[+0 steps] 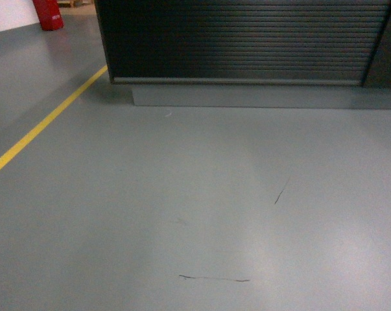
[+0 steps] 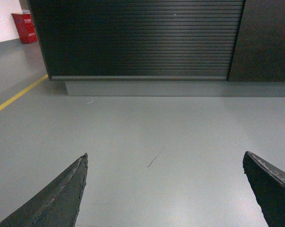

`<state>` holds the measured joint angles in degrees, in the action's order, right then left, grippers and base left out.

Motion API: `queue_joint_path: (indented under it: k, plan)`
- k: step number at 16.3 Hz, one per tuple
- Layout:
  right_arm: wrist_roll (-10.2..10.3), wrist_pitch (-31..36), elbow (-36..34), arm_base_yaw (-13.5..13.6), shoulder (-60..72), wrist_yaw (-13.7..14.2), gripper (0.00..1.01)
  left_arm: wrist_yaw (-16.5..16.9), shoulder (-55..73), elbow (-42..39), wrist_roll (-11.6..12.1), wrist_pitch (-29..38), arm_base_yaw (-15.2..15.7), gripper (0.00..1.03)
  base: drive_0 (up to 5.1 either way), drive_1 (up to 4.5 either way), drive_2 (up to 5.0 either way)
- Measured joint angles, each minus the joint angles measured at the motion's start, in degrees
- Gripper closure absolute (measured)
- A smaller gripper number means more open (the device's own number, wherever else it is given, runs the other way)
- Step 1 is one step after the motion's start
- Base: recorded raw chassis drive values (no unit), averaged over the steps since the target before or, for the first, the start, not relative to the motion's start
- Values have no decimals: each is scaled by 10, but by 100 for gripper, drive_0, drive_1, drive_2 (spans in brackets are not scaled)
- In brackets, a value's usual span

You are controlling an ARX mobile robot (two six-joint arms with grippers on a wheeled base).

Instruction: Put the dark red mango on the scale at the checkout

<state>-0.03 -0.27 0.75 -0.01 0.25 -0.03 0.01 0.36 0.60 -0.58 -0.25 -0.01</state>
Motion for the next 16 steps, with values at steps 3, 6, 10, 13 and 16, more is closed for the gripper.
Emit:
queue_joint_path:
  k: [3, 6, 10, 13, 16]
  plan:
    - [0, 0, 0, 0, 0, 0, 3, 0, 0, 0, 0, 1, 0, 5, -7, 221, -236]
    - [0, 0, 0, 0, 0, 0, 3, 0, 0, 0, 0, 0, 0, 5, -8, 216, -232]
    - [0, 1, 0, 0, 0, 0, 3, 0, 0, 0, 0, 0, 0, 5, -9, 214, -232]
    - [0, 1, 0, 0, 0, 0, 3, 0, 0, 0, 0, 0, 0, 5, 4, 224, -217]
    - [0, 1, 0, 0, 0, 0, 3, 0, 0, 0, 0, 0, 0, 5, 13, 231, -205]
